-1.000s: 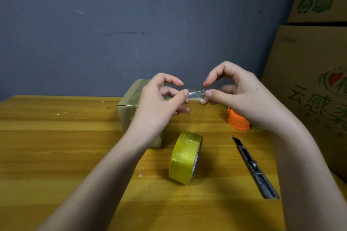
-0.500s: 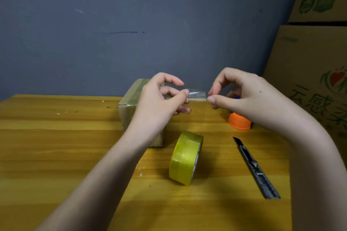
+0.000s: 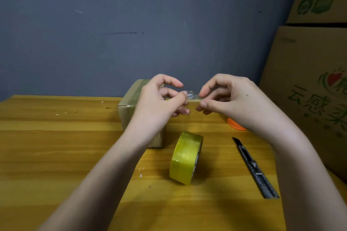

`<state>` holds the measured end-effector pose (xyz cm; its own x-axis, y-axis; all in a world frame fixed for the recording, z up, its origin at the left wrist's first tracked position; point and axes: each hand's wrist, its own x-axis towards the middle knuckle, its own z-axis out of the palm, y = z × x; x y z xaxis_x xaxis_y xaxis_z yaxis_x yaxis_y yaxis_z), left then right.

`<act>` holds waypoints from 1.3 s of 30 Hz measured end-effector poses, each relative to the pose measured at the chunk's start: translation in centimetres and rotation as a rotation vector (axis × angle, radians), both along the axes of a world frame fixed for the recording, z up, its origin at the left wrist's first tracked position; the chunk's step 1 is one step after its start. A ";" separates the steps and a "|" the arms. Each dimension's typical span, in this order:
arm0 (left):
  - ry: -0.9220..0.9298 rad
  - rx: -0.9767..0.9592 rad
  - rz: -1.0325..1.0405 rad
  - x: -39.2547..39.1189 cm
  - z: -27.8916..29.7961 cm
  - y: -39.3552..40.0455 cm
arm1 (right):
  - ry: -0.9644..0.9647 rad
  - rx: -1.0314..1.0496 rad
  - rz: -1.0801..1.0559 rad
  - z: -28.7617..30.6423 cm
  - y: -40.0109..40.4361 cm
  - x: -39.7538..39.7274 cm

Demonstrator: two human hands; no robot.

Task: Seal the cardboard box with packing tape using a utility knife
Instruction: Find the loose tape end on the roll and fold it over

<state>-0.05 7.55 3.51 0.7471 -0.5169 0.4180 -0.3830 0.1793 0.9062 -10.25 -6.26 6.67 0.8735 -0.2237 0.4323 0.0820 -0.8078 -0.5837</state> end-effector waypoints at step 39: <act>-0.069 0.086 0.149 -0.2 -0.2 0.0 | -0.346 -0.166 -0.256 -4.0 1.9 0.4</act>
<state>-0.29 7.59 3.33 0.7889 -0.4387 0.4303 -0.4617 0.0389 0.8862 -9.86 -4.36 2.65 0.5976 -0.3162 0.7368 0.0350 -0.9078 -0.4179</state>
